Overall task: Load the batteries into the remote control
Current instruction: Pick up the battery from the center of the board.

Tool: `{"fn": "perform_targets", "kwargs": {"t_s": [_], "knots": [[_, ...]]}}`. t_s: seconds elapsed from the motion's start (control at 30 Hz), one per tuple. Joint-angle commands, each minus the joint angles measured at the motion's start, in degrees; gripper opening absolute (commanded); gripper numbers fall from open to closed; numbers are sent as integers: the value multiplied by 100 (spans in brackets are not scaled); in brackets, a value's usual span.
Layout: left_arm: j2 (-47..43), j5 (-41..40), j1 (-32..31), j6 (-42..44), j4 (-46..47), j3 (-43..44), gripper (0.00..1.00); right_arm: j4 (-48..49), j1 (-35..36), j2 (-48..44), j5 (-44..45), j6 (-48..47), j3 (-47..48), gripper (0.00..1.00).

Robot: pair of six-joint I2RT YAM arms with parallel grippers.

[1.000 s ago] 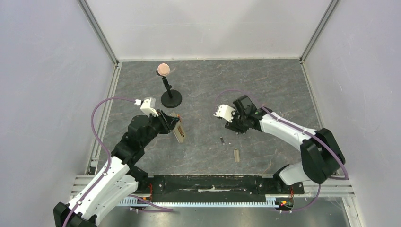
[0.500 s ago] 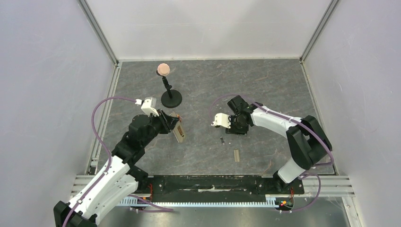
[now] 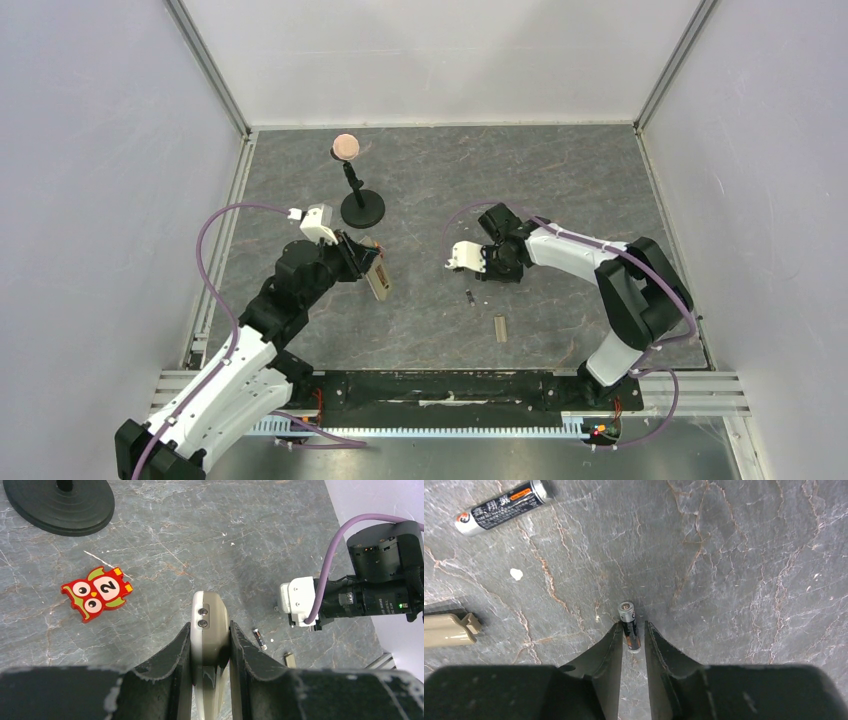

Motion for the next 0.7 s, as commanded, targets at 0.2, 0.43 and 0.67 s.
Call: {"fn": "perform_targets", "kwargs": {"t_s": [0.2, 0.43, 0.67], "knots": [[11, -133, 26, 253, 342, 199, 2, 207, -19, 100, -275, 116, -197, 0], [-58, -92, 26, 181, 337, 168, 2, 568, -192, -353, -1364, 1262, 370, 0], [81, 299, 26, -238, 497, 234, 2, 3708, 120, -2344, -2126, 4440, -760, 0]]}}
